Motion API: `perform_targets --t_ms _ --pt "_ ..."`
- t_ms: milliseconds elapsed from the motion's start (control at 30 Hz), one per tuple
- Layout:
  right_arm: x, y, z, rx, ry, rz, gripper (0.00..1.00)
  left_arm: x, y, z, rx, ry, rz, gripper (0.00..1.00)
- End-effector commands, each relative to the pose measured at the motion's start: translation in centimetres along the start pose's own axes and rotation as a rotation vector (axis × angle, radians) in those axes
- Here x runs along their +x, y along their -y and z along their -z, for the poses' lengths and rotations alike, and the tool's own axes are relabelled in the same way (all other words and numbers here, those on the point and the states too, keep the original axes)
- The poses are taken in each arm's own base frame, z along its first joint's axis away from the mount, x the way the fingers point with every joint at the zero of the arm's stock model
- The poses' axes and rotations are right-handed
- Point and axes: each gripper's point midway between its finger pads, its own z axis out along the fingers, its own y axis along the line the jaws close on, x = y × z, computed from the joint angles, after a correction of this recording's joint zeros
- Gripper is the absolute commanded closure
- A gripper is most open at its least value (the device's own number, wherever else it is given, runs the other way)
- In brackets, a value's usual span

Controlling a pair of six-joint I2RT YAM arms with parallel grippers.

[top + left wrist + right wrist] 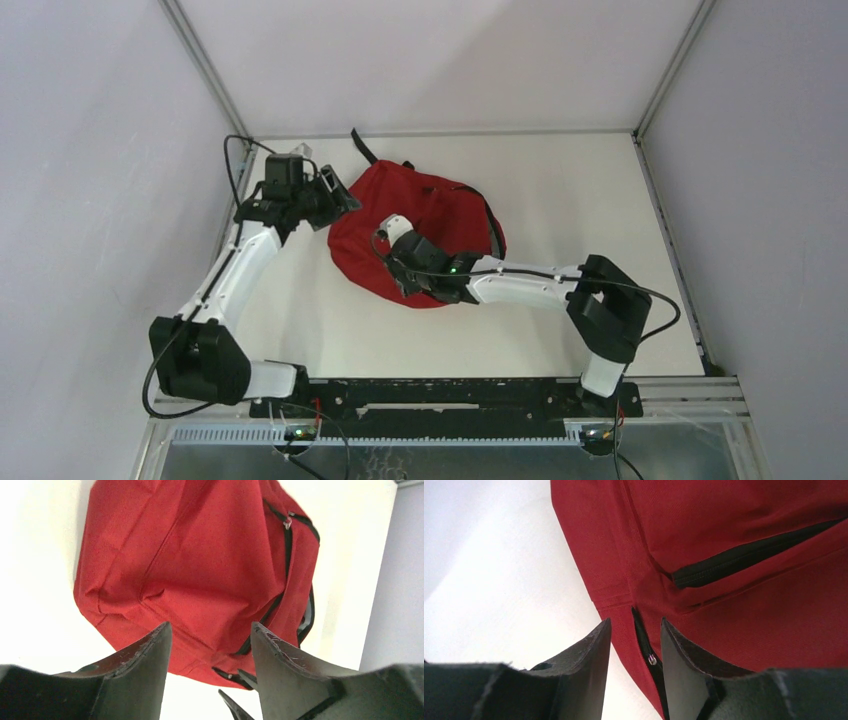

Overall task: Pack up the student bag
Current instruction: Zip the student bag at the center of the board.

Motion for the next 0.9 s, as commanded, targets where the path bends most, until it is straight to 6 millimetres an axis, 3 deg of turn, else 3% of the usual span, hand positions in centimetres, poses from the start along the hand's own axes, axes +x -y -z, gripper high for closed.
perform_targets --t_ms 0,367,600,767,867 --pt "-1.3 -0.7 -0.6 0.003 0.024 0.03 0.52 2.6 -0.7 -0.2 0.016 -0.042 0.031 0.36" --pt "-0.1 0.0 -2.7 0.048 -0.016 0.014 0.62 5.0 -1.9 -1.3 0.019 -0.089 0.06 0.36" --pt "-0.7 0.1 -1.9 0.065 0.002 -0.02 1.0 7.4 -2.9 -2.2 0.025 -0.13 0.099 0.38" --pt "-1.1 0.1 -0.5 0.055 0.023 -0.053 1.0 10.1 -3.8 -2.9 0.007 -0.174 0.137 0.35" --pt "-0.4 0.3 0.7 0.053 0.025 -0.074 1.0 11.8 -3.0 -3.4 0.023 -0.202 0.134 0.33"
